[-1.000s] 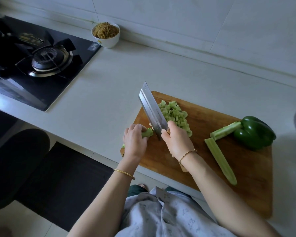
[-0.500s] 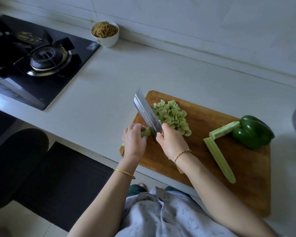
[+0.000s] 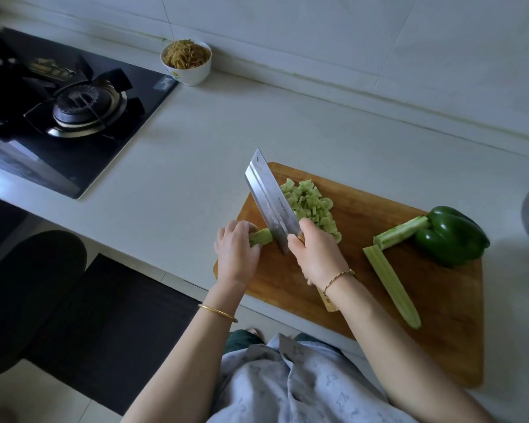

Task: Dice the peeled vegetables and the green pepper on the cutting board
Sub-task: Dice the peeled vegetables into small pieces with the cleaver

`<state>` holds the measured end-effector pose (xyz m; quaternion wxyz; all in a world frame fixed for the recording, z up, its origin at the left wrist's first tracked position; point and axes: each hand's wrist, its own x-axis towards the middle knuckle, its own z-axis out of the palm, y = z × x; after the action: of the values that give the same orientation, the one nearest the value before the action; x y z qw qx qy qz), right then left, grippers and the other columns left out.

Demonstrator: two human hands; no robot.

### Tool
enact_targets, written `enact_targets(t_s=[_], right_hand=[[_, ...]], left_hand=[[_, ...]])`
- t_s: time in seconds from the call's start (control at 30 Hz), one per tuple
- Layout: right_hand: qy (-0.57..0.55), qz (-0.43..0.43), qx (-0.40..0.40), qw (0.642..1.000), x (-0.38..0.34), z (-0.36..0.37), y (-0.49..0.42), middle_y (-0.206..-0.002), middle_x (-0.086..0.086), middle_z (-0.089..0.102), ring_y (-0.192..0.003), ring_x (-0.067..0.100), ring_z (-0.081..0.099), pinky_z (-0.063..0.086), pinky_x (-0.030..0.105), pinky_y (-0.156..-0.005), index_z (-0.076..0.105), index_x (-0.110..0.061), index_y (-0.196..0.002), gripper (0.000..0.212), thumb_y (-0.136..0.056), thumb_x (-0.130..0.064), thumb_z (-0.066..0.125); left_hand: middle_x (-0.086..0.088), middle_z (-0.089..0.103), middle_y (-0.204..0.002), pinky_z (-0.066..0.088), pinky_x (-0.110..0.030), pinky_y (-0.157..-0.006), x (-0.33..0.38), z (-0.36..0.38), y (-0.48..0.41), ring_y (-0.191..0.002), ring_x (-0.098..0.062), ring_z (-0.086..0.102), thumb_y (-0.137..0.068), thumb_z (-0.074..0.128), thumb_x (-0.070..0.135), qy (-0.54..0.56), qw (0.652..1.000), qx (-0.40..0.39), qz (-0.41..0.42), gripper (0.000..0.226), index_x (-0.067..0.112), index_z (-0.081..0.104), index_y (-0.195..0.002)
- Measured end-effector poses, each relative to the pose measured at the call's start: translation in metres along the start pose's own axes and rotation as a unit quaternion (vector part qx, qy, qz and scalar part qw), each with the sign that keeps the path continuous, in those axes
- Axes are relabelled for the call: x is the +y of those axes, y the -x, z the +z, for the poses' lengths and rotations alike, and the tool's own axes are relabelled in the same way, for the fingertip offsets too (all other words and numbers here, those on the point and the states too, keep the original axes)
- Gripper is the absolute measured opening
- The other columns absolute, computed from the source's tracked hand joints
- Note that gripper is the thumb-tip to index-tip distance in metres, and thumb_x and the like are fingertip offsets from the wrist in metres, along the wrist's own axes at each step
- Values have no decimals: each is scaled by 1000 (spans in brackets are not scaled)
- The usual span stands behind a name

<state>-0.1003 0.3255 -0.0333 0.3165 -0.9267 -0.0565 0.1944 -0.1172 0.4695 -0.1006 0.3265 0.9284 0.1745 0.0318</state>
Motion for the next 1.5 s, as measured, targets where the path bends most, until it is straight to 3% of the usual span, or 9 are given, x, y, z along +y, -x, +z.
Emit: enact_targets(t_s=[0.3,0.5,0.63,0.8,1.13,1.3,1.4,1.5], right_hand=[[30,-6,-3,1000,-4,2,0,-79,5,57,-66,26,61,58,48,-62,46,-9,-107,19,-101,-27,41],[52,-5,-8,999,-3,12,-5,-72,-1,48,-72,26,59,55,44,-64,45,-10,-100,17,-101,-26,40],[7,7,-4,1000,0,9,-4,-76,2,53,-68,26,61,58,48,-63,46,-10,-103,17,-101,-27,41],[-11,-2,14,1000,1,2,-4,-68,3,49,-56,21,50,57,47,-58,44,-10,-95,17,-100,-26,41],[15,-6,-3,1000,-1,5,-1,-74,3,52,-61,23,56,57,45,-59,44,-12,-100,15,-101,-27,41],[65,-17,0,998,-6,14,-5,-67,-4,44,-69,23,53,44,34,-56,39,-15,-91,15,-101,-26,40],[31,4,-1,1000,-2,14,-6,-72,0,50,-70,26,60,56,44,-63,43,-13,-93,16,-101,-27,41],[-8,16,2,1000,2,8,-4,-71,3,51,-61,25,57,57,49,-61,44,-12,-95,17,-101,-27,41]], left_hand=[[-3,58,-106,34,-29,-85,0,0,1,-100,-18,42,-84,64,9,10,1000,-1,-3,14,13,63,-98],[-2,58,-107,37,-31,-88,0,1,2,-101,-18,43,-85,64,10,10,1000,-4,-2,14,13,62,-98],[-2,58,-107,33,-28,-85,0,3,1,-99,-17,42,-86,64,10,13,1000,5,0,12,13,62,-97],[-2,58,-108,30,-26,-84,0,4,0,-102,-19,44,-86,64,11,6,1000,6,1,14,13,63,-100],[-2,58,-110,34,-30,-88,1,6,1,-104,-20,43,-86,63,9,11,1000,6,-5,14,14,63,-99],[-3,58,-111,35,-32,-90,1,5,3,-103,-19,42,-86,64,12,12,1000,6,-2,14,13,62,-100],[-2,57,-110,33,-29,-89,2,5,3,-103,-18,42,-87,64,12,11,1000,7,-5,14,13,62,-100],[-2,57,-109,33,-29,-88,3,6,2,-102,-19,42,-86,65,12,14,1000,11,0,13,13,62,-98]])
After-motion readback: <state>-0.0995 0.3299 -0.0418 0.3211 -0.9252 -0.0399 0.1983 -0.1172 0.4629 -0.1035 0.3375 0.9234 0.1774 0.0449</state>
